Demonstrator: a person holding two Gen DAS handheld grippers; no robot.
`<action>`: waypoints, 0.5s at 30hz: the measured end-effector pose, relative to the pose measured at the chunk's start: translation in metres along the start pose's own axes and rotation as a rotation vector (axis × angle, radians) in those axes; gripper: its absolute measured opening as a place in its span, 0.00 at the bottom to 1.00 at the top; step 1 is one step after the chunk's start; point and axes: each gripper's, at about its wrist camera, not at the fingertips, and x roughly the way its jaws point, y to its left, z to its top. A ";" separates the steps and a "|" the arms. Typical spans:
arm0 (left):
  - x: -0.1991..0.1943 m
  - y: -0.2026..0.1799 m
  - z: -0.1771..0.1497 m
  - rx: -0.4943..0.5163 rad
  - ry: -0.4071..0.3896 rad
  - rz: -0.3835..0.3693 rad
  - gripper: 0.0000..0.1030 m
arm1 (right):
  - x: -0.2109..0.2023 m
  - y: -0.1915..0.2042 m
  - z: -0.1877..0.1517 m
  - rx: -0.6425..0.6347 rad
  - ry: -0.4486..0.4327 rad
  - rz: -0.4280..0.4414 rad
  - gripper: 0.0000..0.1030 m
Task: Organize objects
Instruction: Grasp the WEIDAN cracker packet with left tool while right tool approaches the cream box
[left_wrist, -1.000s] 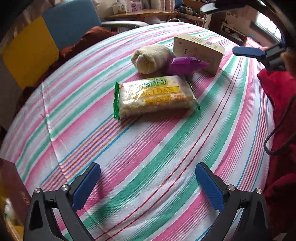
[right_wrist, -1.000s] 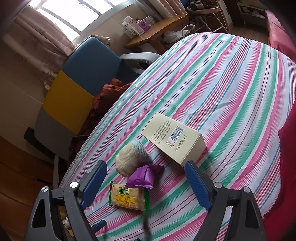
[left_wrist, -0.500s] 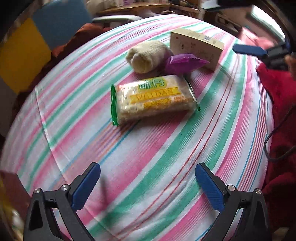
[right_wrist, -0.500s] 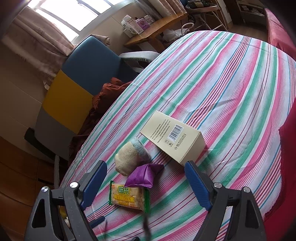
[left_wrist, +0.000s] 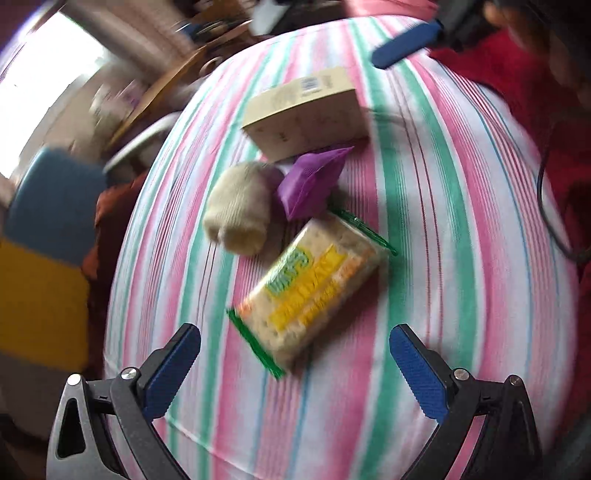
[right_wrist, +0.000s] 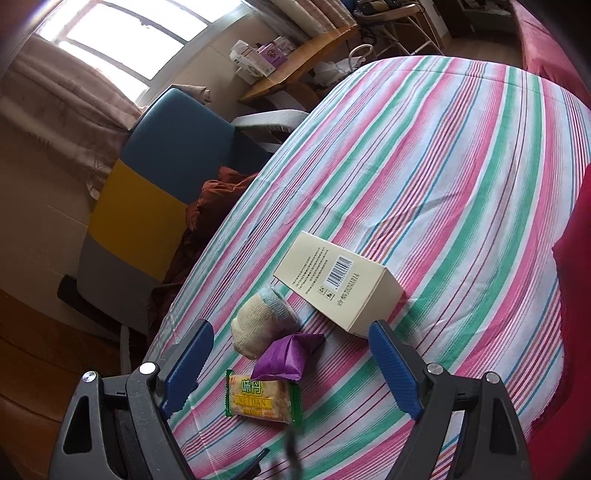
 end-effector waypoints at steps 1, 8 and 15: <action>0.003 0.001 0.003 0.028 -0.004 -0.015 1.00 | 0.000 -0.001 0.000 0.004 0.003 0.002 0.85; 0.019 0.002 0.007 0.072 -0.058 -0.155 0.97 | 0.005 0.000 0.001 0.005 0.026 0.003 0.85; 0.022 0.009 0.022 -0.068 -0.047 -0.329 0.74 | 0.008 -0.002 0.001 0.009 0.041 -0.003 0.85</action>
